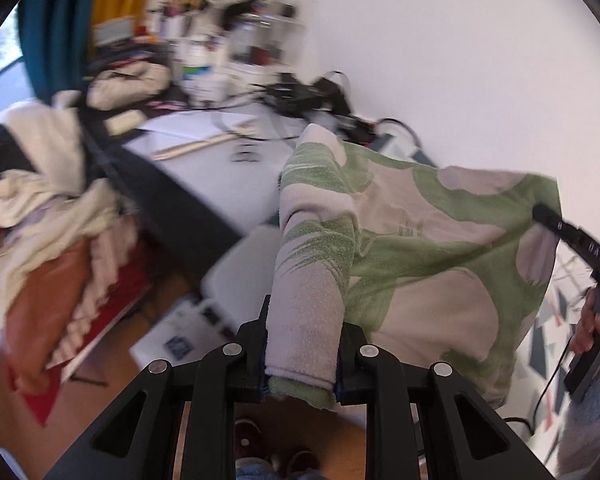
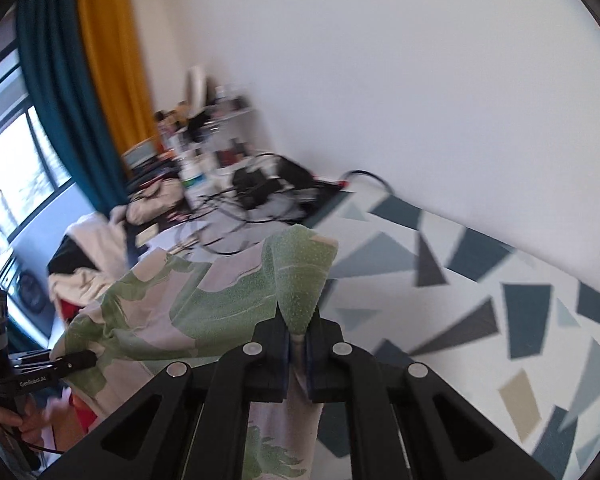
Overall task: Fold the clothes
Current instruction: 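Lift the folded garment off the bed with both grippers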
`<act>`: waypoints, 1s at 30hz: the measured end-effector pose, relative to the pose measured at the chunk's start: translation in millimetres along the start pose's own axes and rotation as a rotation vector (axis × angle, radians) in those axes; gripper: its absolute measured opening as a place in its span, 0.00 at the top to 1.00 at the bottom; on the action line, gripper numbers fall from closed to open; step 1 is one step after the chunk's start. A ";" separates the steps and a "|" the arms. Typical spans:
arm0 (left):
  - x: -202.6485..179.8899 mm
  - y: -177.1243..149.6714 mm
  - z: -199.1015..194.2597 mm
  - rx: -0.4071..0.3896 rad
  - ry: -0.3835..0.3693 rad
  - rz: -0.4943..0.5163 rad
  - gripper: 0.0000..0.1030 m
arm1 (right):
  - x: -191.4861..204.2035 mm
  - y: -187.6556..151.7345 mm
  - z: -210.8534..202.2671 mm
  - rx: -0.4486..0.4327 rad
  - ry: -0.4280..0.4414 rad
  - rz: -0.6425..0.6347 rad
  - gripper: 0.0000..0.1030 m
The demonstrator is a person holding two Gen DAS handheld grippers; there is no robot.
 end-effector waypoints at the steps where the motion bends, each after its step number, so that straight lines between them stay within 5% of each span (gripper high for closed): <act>1: 12.7 -3.0 -8.4 -0.006 0.025 -0.025 0.80 | 14.5 -1.1 3.4 0.001 0.027 -0.014 0.95; 10: 142.9 -28.3 -77.4 -0.065 0.207 -0.221 0.80 | 164.2 -12.4 49.8 0.095 0.255 -0.144 0.95; 18: 290.0 -37.6 -138.3 -0.159 0.333 -0.356 0.80 | 353.7 -15.6 90.8 0.115 0.402 -0.338 0.96; 30: 436.8 -67.3 -213.6 -0.162 0.540 -0.475 0.80 | 560.8 -47.6 143.4 0.165 0.618 -0.436 0.96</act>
Point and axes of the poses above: each gripper's, at about its wrist camera, not at the fingertips, and z roughly the way its jaws point, x to its left, y to its top, the point moved 5 cm from there along z, roughly the way its jaws point, and after that the axes turned 11 degrees about -x, right-handed, at the moved point
